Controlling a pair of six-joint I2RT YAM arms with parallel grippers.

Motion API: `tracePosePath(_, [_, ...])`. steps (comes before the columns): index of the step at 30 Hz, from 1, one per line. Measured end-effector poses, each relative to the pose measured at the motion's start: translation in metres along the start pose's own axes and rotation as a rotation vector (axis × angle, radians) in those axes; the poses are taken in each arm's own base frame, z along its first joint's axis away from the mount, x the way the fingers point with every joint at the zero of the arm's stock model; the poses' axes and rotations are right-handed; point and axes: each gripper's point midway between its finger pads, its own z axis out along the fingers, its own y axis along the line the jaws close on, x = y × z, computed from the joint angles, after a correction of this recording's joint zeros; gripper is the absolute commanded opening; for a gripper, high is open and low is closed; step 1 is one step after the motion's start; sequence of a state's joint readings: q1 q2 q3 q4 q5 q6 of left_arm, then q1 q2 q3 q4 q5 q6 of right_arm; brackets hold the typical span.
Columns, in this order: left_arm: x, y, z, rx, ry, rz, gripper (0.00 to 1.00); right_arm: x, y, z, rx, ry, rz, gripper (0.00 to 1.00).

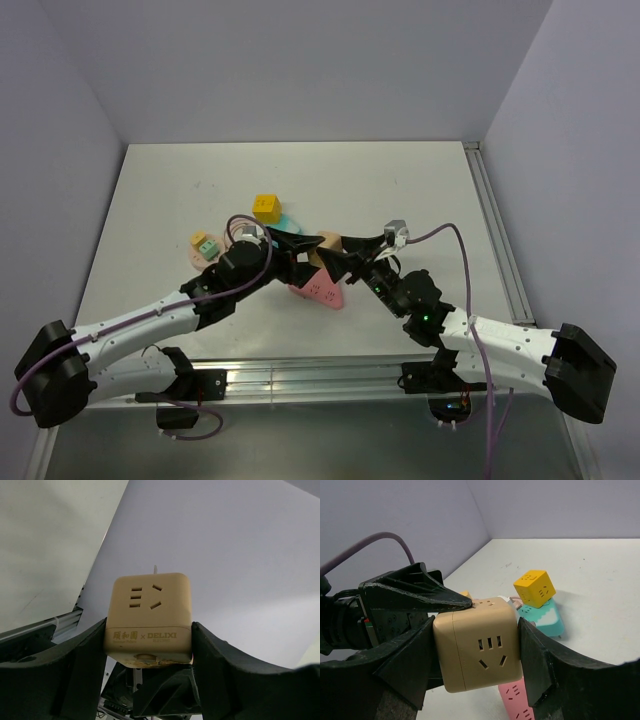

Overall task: Insert the plug
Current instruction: Pick up the plug from the center of the board.

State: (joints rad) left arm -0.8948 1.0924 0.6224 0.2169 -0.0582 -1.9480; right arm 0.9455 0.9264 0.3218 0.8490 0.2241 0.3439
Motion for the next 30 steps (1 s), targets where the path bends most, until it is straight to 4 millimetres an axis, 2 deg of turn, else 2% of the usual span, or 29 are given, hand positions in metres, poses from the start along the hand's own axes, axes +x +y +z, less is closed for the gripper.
tracePosePath(1, [0.0,0.0,0.0,0.002,-0.001,0.004,0.28,0.0,0.001,0.0,-0.002,-0.002,0.0,0.2])
tracePosePath(2, [-0.001,-0.001,-0.001,0.005,-0.005,0.014,0.12,0.0,0.001,0.0,-0.004,-0.002,0.0,0.26])
tracePosePath(3, [-0.001,-0.002,-0.002,0.009,-0.01,0.025,0.07,0.0,0.002,0.0,-0.007,-0.001,0.0,0.39])
tracePosePath(4, [-0.002,-0.002,-0.003,0.012,-0.015,0.038,0.0,0.0,0.003,0.0,-0.011,0.0,0.001,0.47])
tracePosePath(6, [-0.003,-0.001,-0.005,0.011,-0.024,0.069,0.0,0.001,0.004,0.0,-0.017,0.004,0.001,0.67])
tracePosePath(10, [-0.01,0.001,-0.01,-0.001,-0.064,0.139,0.0,0.005,0.008,-0.001,-0.034,0.021,0.004,0.82])
tracePosePath(15, [-0.035,0.001,-0.024,-0.029,-0.19,0.249,0.0,0.002,0.009,-0.005,-0.036,0.028,0.002,0.86])
tracePosePath(19, [-0.054,-0.004,-0.041,-0.043,-0.277,0.369,0.0,-0.011,0.01,-0.012,-0.035,0.005,0.004,0.86])
tracePosePath(22, [-0.065,-0.005,-0.053,-0.059,-0.321,0.493,0.0,-0.016,0.004,-0.015,0.003,0.004,0.0,0.86])
tracePosePath(30, [-0.075,0.012,-0.067,-0.193,-0.291,0.9,0.0,-0.005,-0.023,-0.007,0.195,0.139,-0.032,0.78])
